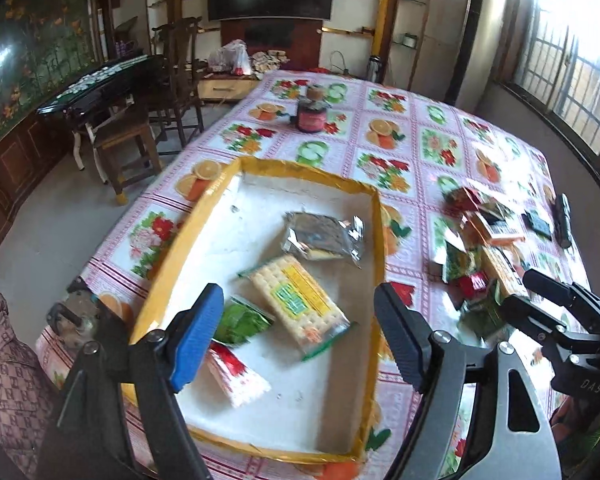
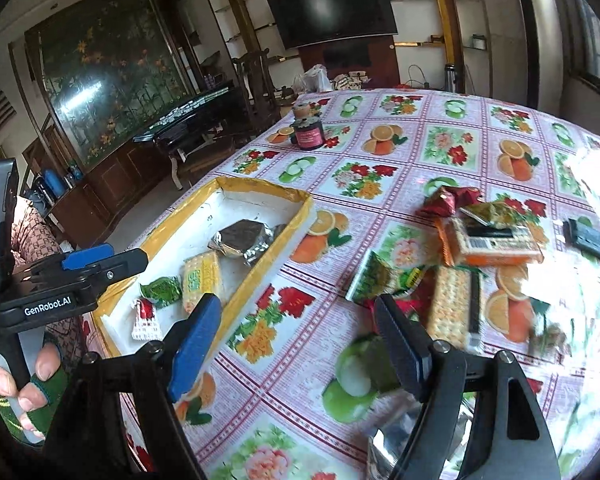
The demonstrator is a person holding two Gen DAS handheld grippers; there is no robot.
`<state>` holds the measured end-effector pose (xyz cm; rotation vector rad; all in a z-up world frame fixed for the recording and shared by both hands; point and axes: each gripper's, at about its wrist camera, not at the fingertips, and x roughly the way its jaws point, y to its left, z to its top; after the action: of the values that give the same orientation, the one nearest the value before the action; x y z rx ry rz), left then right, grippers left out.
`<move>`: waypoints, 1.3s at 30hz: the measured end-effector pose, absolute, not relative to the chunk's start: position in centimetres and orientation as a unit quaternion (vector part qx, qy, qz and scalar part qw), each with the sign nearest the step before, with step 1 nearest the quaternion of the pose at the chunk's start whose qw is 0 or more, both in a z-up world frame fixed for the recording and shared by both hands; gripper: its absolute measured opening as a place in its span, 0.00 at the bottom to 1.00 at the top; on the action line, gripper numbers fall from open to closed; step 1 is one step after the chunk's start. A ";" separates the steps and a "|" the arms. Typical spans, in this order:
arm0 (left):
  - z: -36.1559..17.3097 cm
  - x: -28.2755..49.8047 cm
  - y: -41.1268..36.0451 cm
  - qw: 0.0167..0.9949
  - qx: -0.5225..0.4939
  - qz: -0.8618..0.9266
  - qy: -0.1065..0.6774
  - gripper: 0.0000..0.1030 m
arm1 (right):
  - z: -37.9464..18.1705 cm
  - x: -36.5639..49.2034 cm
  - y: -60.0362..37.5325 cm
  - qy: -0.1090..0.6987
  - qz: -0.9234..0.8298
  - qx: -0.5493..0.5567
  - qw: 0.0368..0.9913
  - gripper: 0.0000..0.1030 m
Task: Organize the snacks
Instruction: 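Open both tools to release the green and silver bags into the tray, then return to the pile and grasp another green snack bag with the left tool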
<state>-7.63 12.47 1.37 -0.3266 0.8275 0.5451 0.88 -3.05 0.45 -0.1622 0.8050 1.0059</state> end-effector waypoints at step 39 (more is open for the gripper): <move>-4.9 5.6 0.1 0.855 -0.072 0.044 0.511 0.77 | -6.6 3.2 -10.6 0.458 0.377 -0.135 0.794 0.64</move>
<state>5.64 0.10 -4.94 -0.1519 1.0742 0.0935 3.22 -10.62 -6.57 -0.2904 0.9840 0.8115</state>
